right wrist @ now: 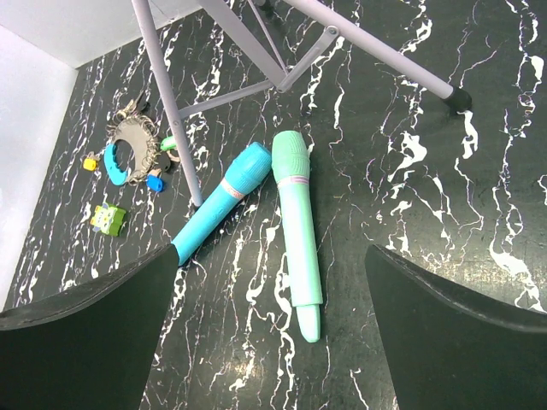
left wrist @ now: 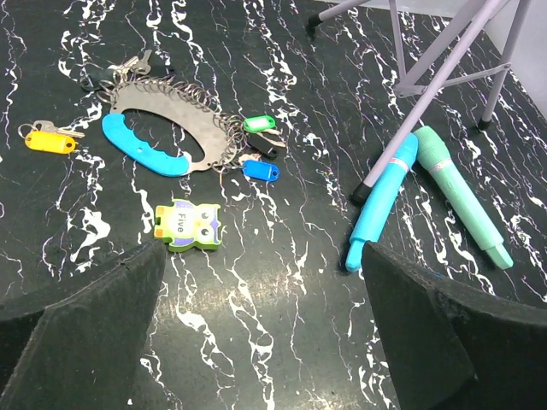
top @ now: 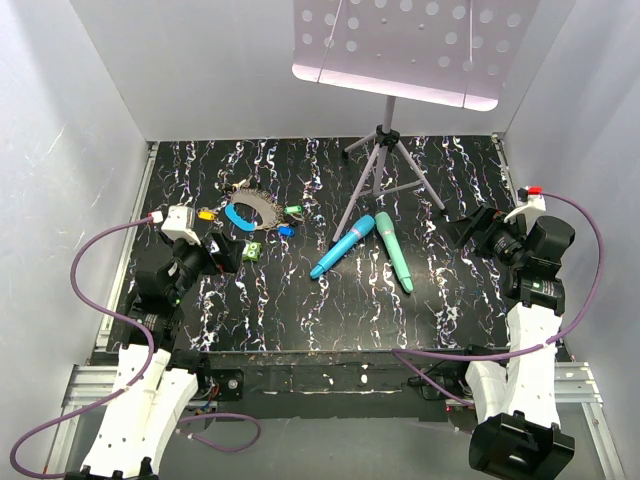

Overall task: Put the keys on the keyring
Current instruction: Pick up the key from the center of the board.

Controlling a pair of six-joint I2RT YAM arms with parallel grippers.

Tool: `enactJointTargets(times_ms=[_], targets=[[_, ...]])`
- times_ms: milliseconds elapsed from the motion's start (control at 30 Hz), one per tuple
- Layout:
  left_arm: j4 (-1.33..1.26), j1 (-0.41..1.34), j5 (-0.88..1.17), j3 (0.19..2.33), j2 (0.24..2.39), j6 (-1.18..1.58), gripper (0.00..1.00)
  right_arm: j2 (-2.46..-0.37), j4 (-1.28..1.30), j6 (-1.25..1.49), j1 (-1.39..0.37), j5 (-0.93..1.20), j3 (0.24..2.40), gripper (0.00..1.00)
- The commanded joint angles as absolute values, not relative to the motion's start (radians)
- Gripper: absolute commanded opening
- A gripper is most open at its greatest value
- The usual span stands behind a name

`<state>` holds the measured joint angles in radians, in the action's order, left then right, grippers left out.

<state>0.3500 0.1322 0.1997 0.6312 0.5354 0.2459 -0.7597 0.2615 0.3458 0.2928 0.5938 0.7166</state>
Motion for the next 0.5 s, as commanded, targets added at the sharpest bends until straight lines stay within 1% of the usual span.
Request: enactJointTargets(times_ms=[0,333,467], targets=[[0.336,0.127,0.222,0.655,0.537,0.233,1.00,-0.747,0.225,0.357,0.299,0.604,0.724,1.00],[0.322,0.127,0.279,0.653,0.540,0.242,1.00,-0.742,0.206,0.336,0.301,0.669,0.703,1.00],[0.307,0.130,0.319,0.650,0.554,0.264,1.00,-0.736,0.173,0.266,0.301,0.780,0.663,1.00]])
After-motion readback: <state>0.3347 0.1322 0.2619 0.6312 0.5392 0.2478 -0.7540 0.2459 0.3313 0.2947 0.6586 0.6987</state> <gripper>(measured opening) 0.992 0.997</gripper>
